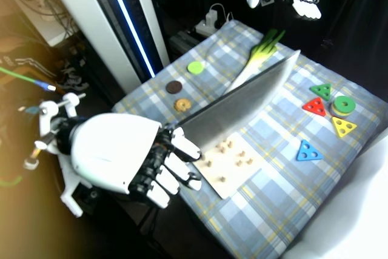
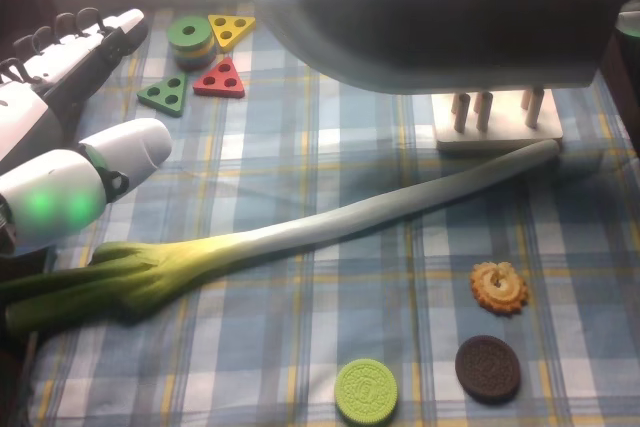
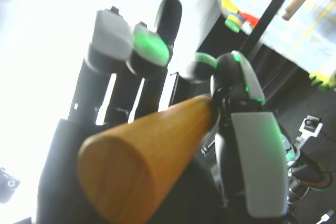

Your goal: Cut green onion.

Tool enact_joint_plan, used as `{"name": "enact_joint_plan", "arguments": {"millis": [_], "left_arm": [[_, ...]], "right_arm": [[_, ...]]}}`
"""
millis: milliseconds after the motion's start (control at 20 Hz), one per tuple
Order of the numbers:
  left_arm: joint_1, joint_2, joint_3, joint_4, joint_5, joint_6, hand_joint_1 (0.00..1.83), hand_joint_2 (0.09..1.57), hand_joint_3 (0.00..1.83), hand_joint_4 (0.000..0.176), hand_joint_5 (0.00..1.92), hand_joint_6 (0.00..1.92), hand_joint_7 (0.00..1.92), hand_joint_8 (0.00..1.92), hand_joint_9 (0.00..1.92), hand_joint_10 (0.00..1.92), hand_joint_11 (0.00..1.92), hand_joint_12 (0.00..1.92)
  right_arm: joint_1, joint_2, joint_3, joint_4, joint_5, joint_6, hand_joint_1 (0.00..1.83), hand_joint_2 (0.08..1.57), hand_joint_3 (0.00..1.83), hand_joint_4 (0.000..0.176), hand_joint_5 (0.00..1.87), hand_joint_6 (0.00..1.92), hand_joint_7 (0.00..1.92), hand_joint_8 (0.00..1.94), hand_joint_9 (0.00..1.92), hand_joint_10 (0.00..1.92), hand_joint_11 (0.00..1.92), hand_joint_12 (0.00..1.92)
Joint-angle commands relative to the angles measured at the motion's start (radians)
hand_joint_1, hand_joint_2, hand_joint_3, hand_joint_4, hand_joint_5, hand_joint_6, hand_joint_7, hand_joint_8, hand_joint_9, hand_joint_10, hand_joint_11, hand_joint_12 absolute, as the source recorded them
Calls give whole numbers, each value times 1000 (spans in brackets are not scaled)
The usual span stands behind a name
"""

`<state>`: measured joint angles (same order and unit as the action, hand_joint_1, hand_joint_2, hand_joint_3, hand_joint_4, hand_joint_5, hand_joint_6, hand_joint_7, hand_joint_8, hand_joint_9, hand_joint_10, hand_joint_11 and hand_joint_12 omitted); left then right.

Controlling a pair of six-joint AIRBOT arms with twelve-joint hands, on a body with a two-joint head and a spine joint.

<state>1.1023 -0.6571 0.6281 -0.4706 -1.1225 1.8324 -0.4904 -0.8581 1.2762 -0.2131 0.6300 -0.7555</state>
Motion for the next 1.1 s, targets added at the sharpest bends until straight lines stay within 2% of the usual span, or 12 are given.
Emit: {"name": "enact_joint_plan", "arguments": {"millis": [0,200,350,400,500,700,850,950,1050], "left_arm": [[-5,2,1,22,-124,-3,0,1399,5,0,0,0,0,0,0,0,0,0],[-2,2,0,21,-124,-3,0,1410,8,0,0,0,0,0,0,0,0,0],[0,2,-1,20,-125,-3,0,1425,13,0,2,0,0,0,0,0,0,0],[0,2,-2,20,-125,-3,0,1419,10,0,0,0,0,0,0,0,0,0],[0,2,-2,20,-127,-3,0,1426,11,0,0,0,0,0,0,0,0,0],[4,12,-9,24,-155,-3,0,1402,0,0,22,7,0,0,0,0,0,0],[7,21,-17,37,-181,-3,0,1391,0,0,0,0,0,0,0,0,0,0],[7,21,-17,38,-182,-3,0,1385,0,0,0,0,0,0,0,0,0,0],[8,21,-17,36,-182,-3,0,1399,0,0,0,0,0,0,0,0,0,0]], "right_arm": [[14,17,7,37,111,9,555,1472,3,165,930,1921,1227,1941,1384,1921,1457,1921],[14,26,6,32,88,9,494,1457,0,156,969,1921,1278,1941,1404,1921,1491,1921],[14,32,10,14,46,9,460,1464,2,148,939,1921,1246,1941,1389,1921,1486,1921],[14,32,13,6,33,9,475,1462,0,115,922,1921,1227,1941,1380,1921,1484,1921],[14,32,17,-4,11,9,533,1464,0,89,892,1921,1201,1941,1364,1921,1485,1921],[14,29,27,-19,-26,9,567,1455,0,67,875,1921,1171,1941,1329,1921,1436,1921],[18,26,32,-22,-34,9,515,1456,0,66,857,1921,1153,1941,1310,1921,1418,1921],[27,23,36,-27,-37,9,495,1447,0,75,844,1921,1153,1941,1309,1921,1418,1921],[36,21,36,-31,-37,9,493,1430,0,95,845,1921,1152,1941,1303,1921,1404,1921]]}}
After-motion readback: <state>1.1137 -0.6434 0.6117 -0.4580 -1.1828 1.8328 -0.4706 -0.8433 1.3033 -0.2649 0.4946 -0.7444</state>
